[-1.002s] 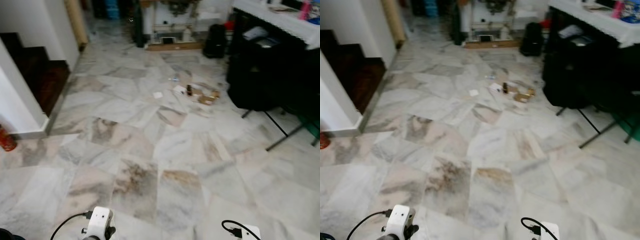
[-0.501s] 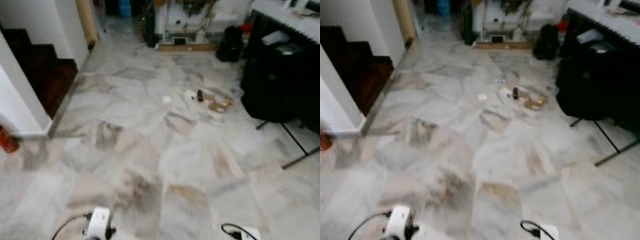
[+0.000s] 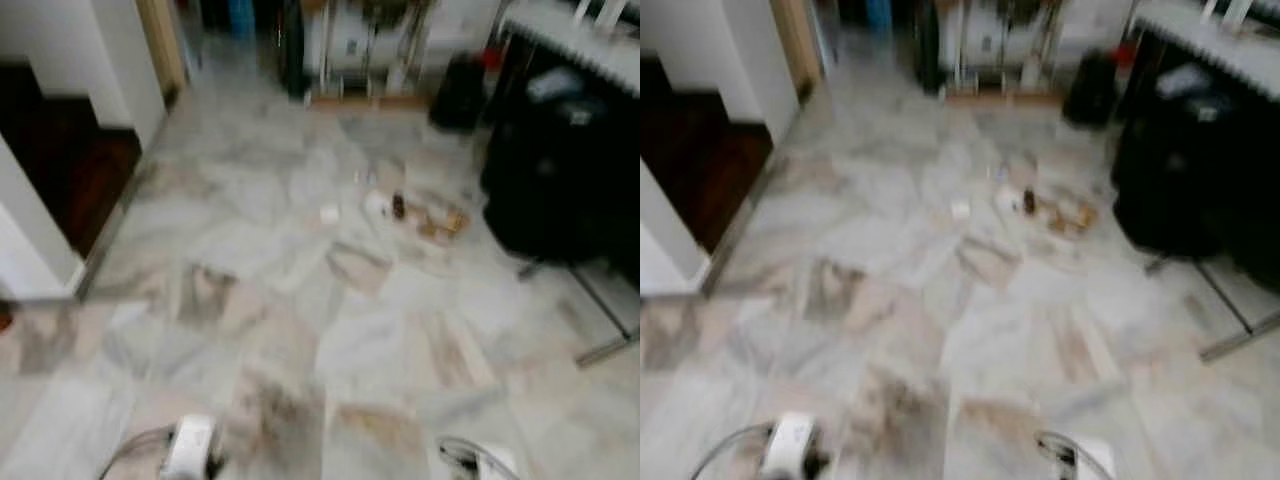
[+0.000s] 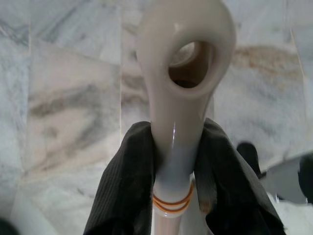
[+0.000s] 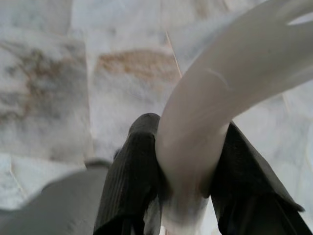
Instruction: Sweep floor
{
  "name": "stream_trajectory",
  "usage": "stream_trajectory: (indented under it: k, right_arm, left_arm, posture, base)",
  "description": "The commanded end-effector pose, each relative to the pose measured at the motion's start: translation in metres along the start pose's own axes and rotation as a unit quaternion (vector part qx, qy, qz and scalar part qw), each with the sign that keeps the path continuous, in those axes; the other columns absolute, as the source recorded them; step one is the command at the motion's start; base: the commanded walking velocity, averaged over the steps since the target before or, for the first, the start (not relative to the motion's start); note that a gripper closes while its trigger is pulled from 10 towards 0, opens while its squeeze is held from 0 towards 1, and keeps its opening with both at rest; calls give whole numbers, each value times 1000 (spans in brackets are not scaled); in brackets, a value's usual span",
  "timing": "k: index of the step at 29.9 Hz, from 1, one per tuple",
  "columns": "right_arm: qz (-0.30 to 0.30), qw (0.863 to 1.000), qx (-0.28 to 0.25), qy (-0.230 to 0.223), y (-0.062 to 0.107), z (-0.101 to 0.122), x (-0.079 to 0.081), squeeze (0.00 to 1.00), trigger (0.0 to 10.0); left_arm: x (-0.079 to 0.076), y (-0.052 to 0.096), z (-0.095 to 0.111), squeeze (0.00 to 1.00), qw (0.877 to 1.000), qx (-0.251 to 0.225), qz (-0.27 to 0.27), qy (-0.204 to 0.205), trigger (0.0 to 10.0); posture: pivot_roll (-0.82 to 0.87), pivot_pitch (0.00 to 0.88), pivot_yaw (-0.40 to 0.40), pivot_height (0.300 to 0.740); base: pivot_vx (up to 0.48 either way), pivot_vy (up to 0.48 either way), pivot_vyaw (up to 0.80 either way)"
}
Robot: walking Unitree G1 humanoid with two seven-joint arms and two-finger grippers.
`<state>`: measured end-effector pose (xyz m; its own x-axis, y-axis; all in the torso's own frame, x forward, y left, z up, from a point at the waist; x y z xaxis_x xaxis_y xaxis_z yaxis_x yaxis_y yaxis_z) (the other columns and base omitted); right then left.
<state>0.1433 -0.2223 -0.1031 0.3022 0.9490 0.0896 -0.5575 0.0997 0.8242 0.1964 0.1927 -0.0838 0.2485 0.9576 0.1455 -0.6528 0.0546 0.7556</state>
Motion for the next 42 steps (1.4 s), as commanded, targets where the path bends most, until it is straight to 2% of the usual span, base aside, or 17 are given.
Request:
stream_trajectory:
  k: [1,32,42]
  right_arm:
    - [11,1000,-16,-5,-2,7,9,0,10000]
    - [16,1000,-13,-3,-2,3,15,0,10000]
    - [15,1000,-8,2,-2,1,15,0,10000]
  left_arm:
    - [10,2,-3,0,1000,3,12,1,10000]
    - [8,3,-7,0,1000,8,7,-7,10000]
    - [4,1,-3,0,1000,2,3,-4,10000]
  posture:
    - [-78,0,-24,740]
    - [-90,0,-18,740]
    - [-94,0,-25,740]
  base:
    - [398,0,0]
    - [398,0,0]
    - [401,0,0]
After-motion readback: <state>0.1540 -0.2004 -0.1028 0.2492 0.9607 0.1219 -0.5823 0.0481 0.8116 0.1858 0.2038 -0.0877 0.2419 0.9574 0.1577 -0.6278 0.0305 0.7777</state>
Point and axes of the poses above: a point about 5 cm out from each wrist's last joint towards the gripper, its own y axis pointing back from the gripper into the wrist, its own z axis along the axis of the wrist's last joint, x = y × z, the point moved 1 cm from there along -y, pointing out of the wrist towards the gripper, and after that the axes turned 10 degrees about -y, right-handed, at the moved point
